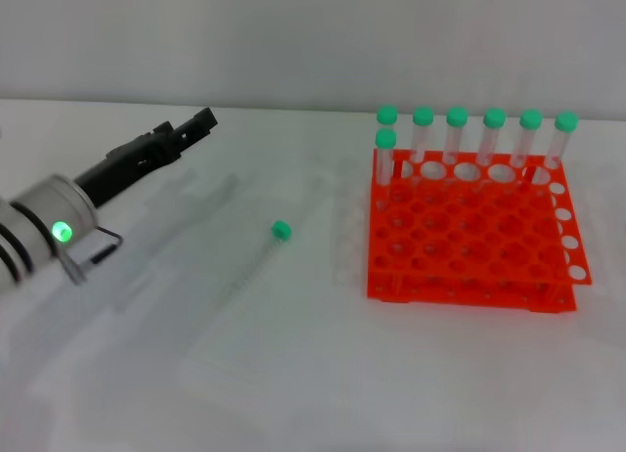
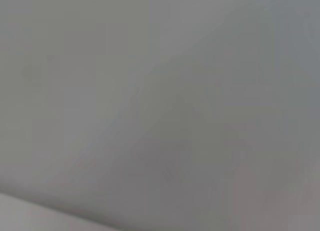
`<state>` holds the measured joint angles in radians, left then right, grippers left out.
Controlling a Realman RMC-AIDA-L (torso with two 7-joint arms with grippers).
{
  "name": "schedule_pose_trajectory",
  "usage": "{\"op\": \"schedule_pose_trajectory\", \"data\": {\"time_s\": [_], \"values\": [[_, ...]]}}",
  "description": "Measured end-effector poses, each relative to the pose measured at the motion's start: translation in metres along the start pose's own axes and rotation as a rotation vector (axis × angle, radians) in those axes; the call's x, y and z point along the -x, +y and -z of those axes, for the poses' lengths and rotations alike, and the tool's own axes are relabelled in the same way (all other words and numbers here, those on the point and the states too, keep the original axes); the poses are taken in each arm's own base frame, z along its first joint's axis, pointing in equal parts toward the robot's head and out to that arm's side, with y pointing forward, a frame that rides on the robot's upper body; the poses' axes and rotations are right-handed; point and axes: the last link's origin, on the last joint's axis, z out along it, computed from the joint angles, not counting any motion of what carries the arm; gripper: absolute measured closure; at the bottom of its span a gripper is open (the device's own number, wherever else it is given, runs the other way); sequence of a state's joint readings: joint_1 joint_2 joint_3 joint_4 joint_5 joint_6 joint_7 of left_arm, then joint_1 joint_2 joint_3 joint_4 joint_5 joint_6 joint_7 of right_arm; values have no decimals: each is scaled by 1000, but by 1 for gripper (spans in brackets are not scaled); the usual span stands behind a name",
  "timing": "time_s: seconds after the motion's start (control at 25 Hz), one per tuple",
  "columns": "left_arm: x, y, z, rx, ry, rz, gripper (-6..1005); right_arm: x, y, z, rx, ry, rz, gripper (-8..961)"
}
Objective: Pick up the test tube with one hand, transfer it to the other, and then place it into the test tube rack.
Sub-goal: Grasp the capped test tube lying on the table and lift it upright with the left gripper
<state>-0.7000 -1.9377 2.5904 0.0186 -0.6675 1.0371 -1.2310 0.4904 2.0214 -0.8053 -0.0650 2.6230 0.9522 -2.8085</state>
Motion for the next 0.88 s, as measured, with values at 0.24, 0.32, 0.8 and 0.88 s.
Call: {"op": "schedule_pose_trajectory", "data": {"time_s": [0.24,0.32,0.8,0.88], "values": [[-47,0,5,91,-273,51,172,3,1,0,6,-19,0,84],[-62,7,6,113,-346,42,173,3,1,0,6,-21,-1,83],[-93,40,-8,-68,-859,-45,184,6,4,-3,16,-34,1,84],[-89,46,-12,-98,-920,-63,185,7,4,-4,18,-36,2,84]]}}
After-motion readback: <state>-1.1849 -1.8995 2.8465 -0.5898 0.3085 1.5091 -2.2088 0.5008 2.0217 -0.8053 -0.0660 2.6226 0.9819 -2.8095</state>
